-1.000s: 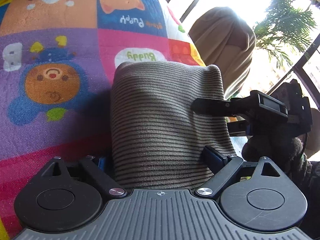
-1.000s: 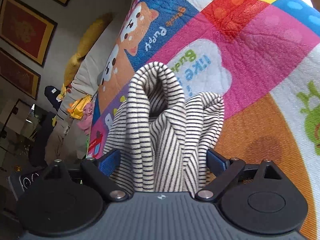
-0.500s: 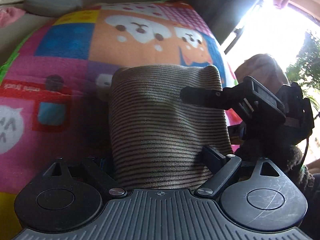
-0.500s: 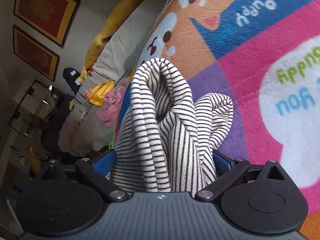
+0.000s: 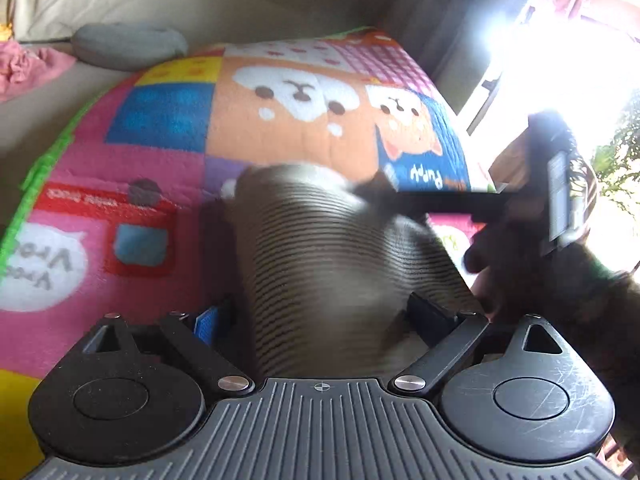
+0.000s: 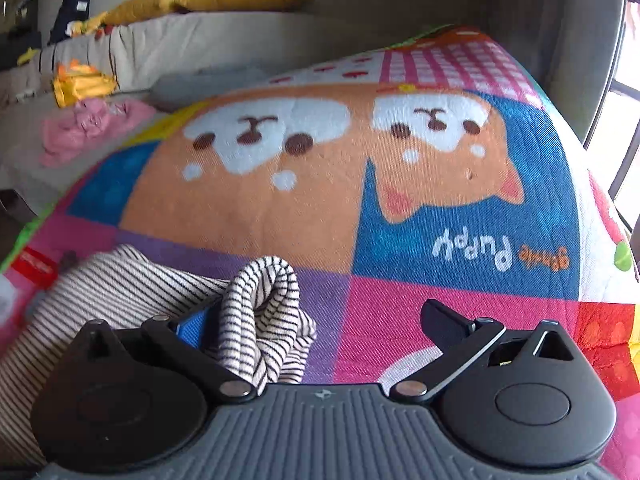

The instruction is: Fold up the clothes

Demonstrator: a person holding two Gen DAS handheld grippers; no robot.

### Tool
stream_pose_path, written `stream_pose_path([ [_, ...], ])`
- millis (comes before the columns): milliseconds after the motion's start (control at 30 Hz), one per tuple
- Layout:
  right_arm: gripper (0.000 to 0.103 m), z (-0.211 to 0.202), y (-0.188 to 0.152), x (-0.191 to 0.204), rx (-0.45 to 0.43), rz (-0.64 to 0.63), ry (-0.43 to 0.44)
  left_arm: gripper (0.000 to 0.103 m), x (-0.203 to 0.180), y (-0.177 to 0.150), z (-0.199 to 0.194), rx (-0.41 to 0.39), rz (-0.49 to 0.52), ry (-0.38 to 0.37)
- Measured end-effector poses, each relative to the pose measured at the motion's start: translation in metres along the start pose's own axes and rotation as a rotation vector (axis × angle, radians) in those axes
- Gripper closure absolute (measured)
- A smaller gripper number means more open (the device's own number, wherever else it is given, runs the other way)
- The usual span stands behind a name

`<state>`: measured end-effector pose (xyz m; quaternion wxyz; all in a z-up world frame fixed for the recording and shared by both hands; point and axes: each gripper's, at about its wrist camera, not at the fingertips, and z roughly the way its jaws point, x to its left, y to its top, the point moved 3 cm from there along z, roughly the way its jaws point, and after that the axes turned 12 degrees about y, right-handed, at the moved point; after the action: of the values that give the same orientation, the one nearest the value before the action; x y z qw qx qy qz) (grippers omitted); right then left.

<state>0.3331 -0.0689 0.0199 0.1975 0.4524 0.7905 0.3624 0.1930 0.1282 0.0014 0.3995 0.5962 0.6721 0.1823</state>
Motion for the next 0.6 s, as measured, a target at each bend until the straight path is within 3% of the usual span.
stream_pose_path([
  [100, 0.000, 0.002, -0.008, -0.010, -0.008, 0.073, 0.027, 0.007, 0.003, -0.002, -0.011, -0.020, -0.007, 0.007],
  [200, 0.000, -0.007, -0.010, -0.006, -0.035, 0.057, 0.015, 0.007, 0.004, -0.009, -0.007, -0.002, 0.014, 0.020],
  [400, 0.000, -0.068, -0.025, 0.020, -0.134, -0.015, 0.025, 0.004, 0.003, -0.015, -0.002, -0.007, 0.067, 0.052],
  [567, 0.000, -0.079, -0.065, 0.034, -0.066, -0.055, 0.050, 0.002, 0.001, -0.018, -0.002, -0.024, 0.097, 0.071],
  [600, 0.000, -0.080, -0.071, 0.033, -0.087, -0.050, 0.046, 0.002, 0.001, -0.018, -0.002, -0.027, 0.103, 0.075],
])
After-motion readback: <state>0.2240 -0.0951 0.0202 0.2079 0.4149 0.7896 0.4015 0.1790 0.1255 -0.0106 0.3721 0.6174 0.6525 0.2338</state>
